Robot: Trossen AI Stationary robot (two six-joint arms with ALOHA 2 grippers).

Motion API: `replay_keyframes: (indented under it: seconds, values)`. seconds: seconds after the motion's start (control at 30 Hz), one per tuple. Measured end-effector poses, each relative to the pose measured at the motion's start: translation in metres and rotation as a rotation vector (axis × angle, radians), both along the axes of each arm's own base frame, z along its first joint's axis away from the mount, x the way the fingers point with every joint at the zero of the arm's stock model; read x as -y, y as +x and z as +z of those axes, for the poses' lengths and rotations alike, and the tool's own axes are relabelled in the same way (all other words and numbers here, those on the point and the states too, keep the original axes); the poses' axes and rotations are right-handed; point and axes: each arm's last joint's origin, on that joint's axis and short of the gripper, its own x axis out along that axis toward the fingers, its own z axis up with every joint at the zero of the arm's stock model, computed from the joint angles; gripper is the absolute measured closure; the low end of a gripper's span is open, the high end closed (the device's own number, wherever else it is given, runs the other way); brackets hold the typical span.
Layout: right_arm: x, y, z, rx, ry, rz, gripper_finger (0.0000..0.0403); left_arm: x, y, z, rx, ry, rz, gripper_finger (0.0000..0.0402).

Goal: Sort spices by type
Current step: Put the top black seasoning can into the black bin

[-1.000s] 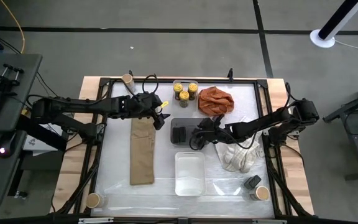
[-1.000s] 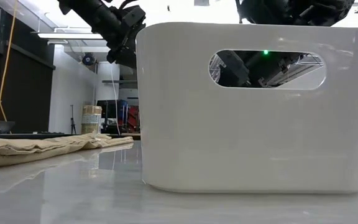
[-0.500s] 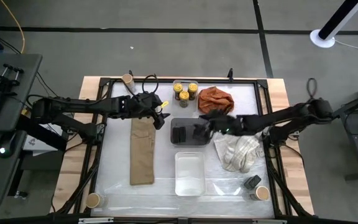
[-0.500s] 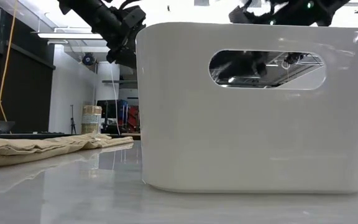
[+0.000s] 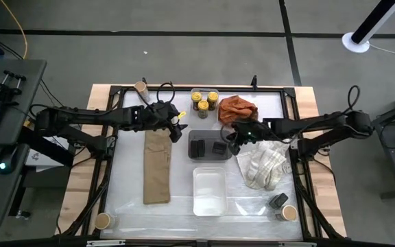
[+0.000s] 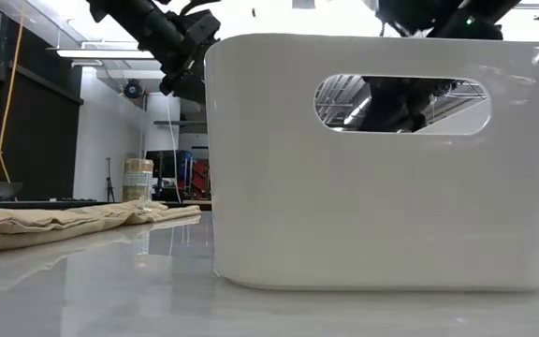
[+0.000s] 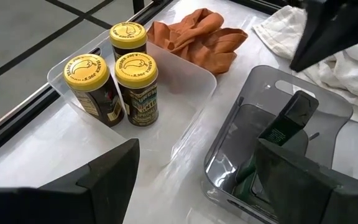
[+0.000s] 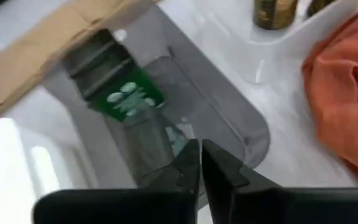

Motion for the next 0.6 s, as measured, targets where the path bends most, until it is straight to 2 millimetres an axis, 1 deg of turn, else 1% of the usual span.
replay_keyframes:
  seconds: [0.1,0.17,0.27,0.6]
  values:
    - [0.005,0.004,-0.011,-0.045,0.032,0.004,0.0400,0.000,0.000,0.000,0.004,-0.003,0.012,0.0103]
    - [0.007,0.007,-0.018,-0.072,0.061,0.005,0.0400,0.000,0.000,0.000,0.005,-0.001,0.023,0.0103]
    - [0.008,0.012,-0.025,-0.082,0.060,0.015,0.0401,-0.001,0.000,0.000,0.005,0.000,0.025,0.0103]
    - [0.003,0.014,-0.028,-0.084,0.098,0.065,0.0402,-0.001,0.000,0.000,0.009,-0.006,0.032,0.0103]
